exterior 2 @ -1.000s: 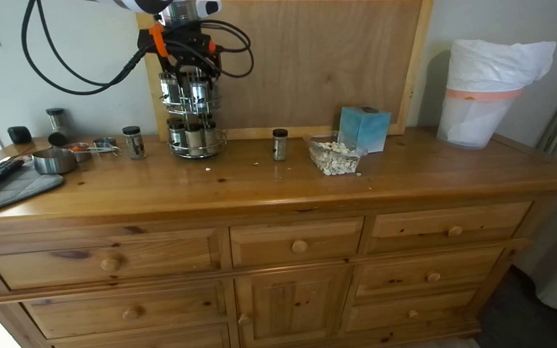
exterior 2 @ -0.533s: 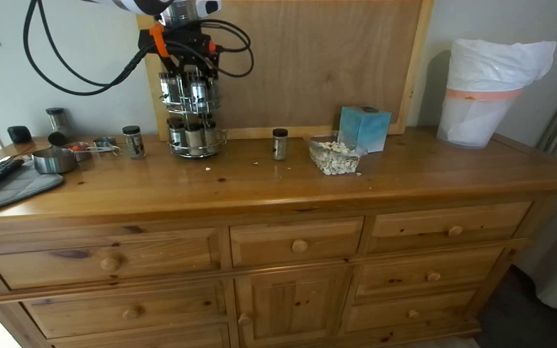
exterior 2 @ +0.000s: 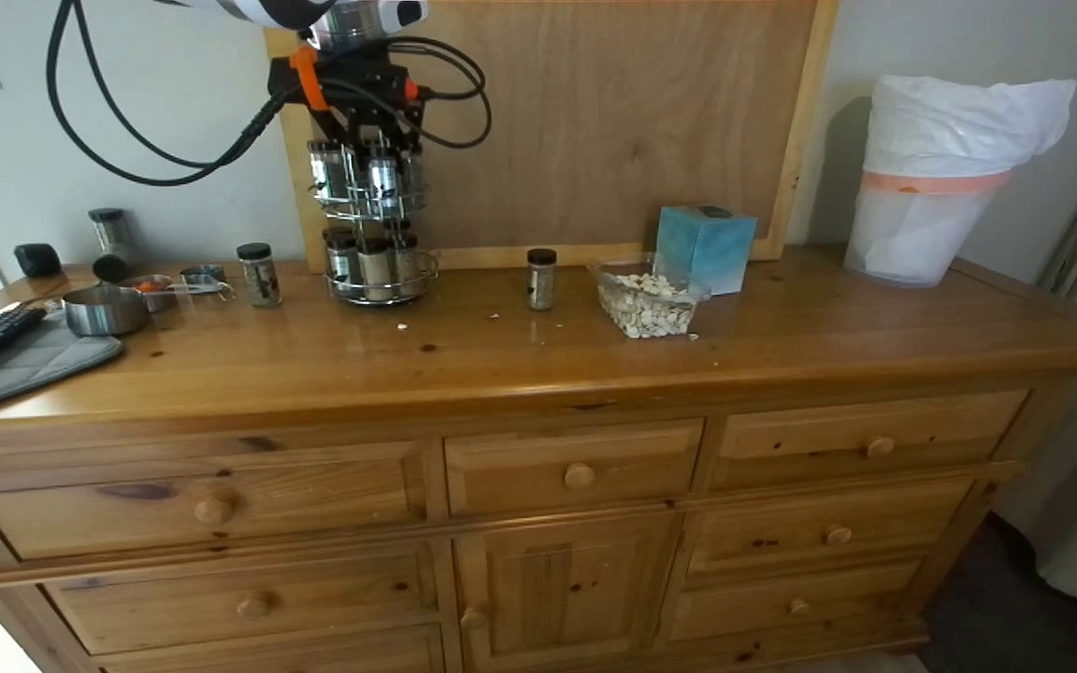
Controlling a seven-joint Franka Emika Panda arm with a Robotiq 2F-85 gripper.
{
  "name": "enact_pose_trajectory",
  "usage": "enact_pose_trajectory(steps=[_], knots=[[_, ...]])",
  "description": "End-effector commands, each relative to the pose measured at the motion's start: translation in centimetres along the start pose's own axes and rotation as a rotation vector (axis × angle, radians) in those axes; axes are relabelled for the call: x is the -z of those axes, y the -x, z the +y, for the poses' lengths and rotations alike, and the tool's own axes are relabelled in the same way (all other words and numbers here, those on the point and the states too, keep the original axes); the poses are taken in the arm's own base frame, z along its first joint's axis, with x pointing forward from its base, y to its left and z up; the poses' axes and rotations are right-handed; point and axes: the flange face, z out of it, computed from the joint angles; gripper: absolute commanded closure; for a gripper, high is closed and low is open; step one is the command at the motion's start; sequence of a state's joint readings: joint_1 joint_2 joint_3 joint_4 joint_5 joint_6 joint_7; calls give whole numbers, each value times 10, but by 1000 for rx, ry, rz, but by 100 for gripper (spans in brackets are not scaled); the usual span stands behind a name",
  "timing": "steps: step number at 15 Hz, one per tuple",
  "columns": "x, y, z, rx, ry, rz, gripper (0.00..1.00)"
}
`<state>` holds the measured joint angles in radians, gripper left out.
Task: Put one glass jar from the silver stand on the counter.
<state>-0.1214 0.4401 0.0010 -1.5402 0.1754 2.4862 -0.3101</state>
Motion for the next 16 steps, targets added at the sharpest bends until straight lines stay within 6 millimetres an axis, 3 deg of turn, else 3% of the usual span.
enact_pose_trajectory(steps=[1, 2, 9, 16], knots=[[-1, -5, 0, 24, 22, 9, 66], [-1, -5, 0, 30, 27, 7, 74], [19, -7, 3, 39, 46, 28, 74], [62, -15, -2, 44, 26, 67, 74]])
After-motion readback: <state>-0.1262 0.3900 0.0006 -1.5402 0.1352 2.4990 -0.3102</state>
